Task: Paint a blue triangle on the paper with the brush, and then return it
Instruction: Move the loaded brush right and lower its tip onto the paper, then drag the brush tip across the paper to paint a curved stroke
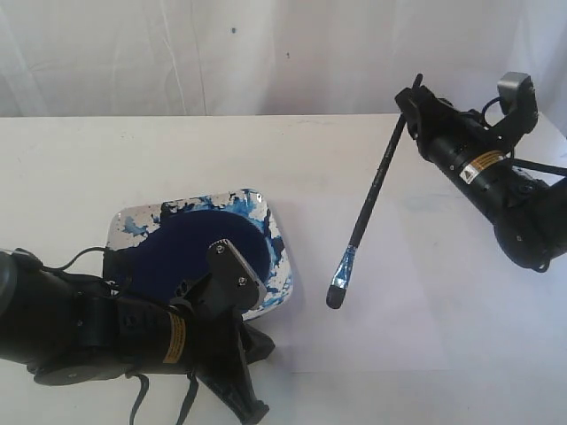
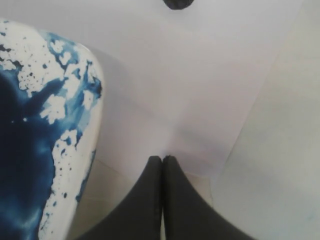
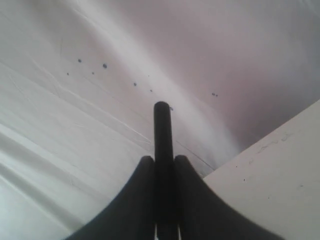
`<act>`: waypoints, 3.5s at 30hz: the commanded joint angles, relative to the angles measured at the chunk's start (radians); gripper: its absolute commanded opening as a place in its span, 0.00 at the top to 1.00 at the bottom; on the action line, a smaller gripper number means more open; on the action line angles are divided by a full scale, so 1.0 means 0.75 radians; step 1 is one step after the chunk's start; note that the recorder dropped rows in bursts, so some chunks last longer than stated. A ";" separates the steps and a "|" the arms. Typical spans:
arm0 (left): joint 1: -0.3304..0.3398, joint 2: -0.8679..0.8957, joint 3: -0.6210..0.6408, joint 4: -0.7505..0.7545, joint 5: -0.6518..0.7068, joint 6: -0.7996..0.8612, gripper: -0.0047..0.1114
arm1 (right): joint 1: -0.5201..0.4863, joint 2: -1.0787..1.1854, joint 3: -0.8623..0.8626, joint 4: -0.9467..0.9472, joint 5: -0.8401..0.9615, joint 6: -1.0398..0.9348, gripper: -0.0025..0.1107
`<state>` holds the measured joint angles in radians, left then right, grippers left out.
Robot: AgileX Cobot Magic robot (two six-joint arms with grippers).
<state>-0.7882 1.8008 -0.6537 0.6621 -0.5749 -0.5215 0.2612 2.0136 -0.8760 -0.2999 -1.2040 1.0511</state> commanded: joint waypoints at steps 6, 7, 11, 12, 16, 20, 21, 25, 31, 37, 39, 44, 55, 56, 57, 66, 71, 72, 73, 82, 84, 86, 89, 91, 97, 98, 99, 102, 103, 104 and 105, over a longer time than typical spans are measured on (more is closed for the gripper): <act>-0.003 0.004 0.001 -0.004 0.035 -0.023 0.96 | 0.070 0.073 -0.123 -0.002 -0.023 -0.048 0.98; -0.003 0.004 0.001 -0.004 0.035 -0.029 0.96 | 0.070 0.080 -0.126 0.001 -0.023 -0.048 0.98; -0.003 0.004 0.001 -0.004 0.035 -0.029 0.96 | 0.076 0.105 -0.126 0.027 -0.023 -0.064 0.98; -0.003 0.004 0.001 -0.004 0.035 -0.029 0.96 | 0.076 0.111 -0.132 0.027 -0.023 -0.083 0.98; -0.003 0.004 0.001 -0.004 0.035 -0.029 0.96 | 0.076 0.151 -0.184 0.025 -0.023 -0.083 0.98; -0.003 0.004 0.001 -0.004 0.035 -0.029 0.96 | 0.076 0.186 -0.239 0.025 -0.023 -0.135 0.98; -0.003 0.004 0.001 -0.004 0.035 -0.029 0.96 | 0.076 0.193 -0.245 0.025 -0.023 -0.144 0.98; -0.003 0.004 0.001 -0.004 0.035 -0.029 0.96 | 0.076 0.231 -0.294 0.038 -0.023 -0.157 0.98; -0.003 0.004 0.001 -0.004 0.035 -0.029 0.96 | 0.076 0.236 -0.355 0.053 -0.023 -0.249 0.98; -0.003 0.004 0.001 -0.004 0.038 -0.028 0.96 | 0.076 0.236 -0.400 0.143 0.039 -0.402 0.98; -0.003 0.004 0.001 -0.004 0.038 -0.028 0.96 | 0.076 0.236 -0.413 0.200 0.076 -0.453 0.98; -0.003 0.004 0.001 -0.004 0.038 -0.028 0.96 | 0.076 0.236 -0.446 0.318 0.085 -0.578 0.98; -0.003 0.004 0.001 -0.004 0.038 -0.028 0.96 | 0.045 0.236 -0.511 0.469 0.111 -0.777 0.98; -0.003 0.004 0.001 -0.004 0.038 -0.028 0.96 | 0.034 0.236 -0.512 0.469 0.111 -0.777 0.98; -0.003 0.004 0.001 -0.004 0.038 -0.028 0.96 | 0.026 0.236 -0.518 0.469 0.108 -0.777 0.98; -0.003 0.004 0.001 -0.004 0.038 -0.028 0.96 | -0.065 0.236 -0.523 0.465 0.093 -0.575 0.98; -0.003 0.004 0.001 -0.004 0.038 -0.028 0.96 | -0.085 0.222 -0.518 0.400 0.073 -0.413 0.98; -0.003 0.004 0.001 -0.004 0.038 -0.028 0.96 | -0.091 0.214 -0.518 0.371 0.079 -0.413 0.98; -0.003 0.004 0.001 -0.004 0.038 -0.028 0.96 | -0.097 0.204 -0.518 0.311 0.081 -0.407 0.98; -0.003 0.004 0.001 -0.004 0.040 -0.028 0.96 | -0.140 0.070 -0.518 -0.343 0.180 -0.055 0.98; -0.003 0.004 0.001 -0.004 0.040 -0.028 0.96 | -0.152 0.039 -0.518 -0.517 0.169 0.015 0.98; -0.003 0.004 0.001 -0.004 0.040 -0.028 0.96 | -0.164 0.015 -0.518 -0.684 0.135 0.060 0.98; -0.003 0.004 0.001 -0.004 0.040 -0.028 0.96 | -0.164 -0.002 -0.518 -0.814 0.126 0.120 0.98; -0.003 0.004 0.001 -0.004 0.040 -0.028 0.96 | -0.164 0.001 -0.518 -0.853 0.112 0.134 0.98; -0.003 0.004 0.001 -0.004 0.040 -0.028 0.96 | -0.148 0.022 -0.472 -0.855 -0.023 0.176 0.98; -0.003 0.004 0.001 -0.004 0.040 -0.028 0.96 | -0.134 0.044 -0.455 -0.838 -0.023 0.157 0.98; -0.003 0.004 0.001 -0.004 0.040 -0.028 0.96 | -0.131 0.054 -0.449 -0.830 -0.023 0.140 0.98; -0.003 0.004 0.001 -0.004 0.040 -0.028 0.96 | -0.090 0.125 -0.399 -0.600 -0.023 0.048 0.98; -0.003 0.004 0.001 -0.004 0.040 -0.028 0.96 | -0.072 0.147 -0.397 -0.537 -0.023 0.048 0.98; -0.003 0.004 0.001 -0.004 0.040 -0.028 0.96 | -0.059 0.161 -0.397 -0.500 -0.023 0.048 0.98; -0.003 0.004 0.001 -0.004 0.040 -0.028 0.96 | -0.038 0.182 -0.397 -0.436 -0.023 0.048 0.98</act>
<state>-0.7882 1.8008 -0.6537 0.6580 -0.5724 -0.5361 0.2124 2.1329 -1.1781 -0.7122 -1.2063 1.1030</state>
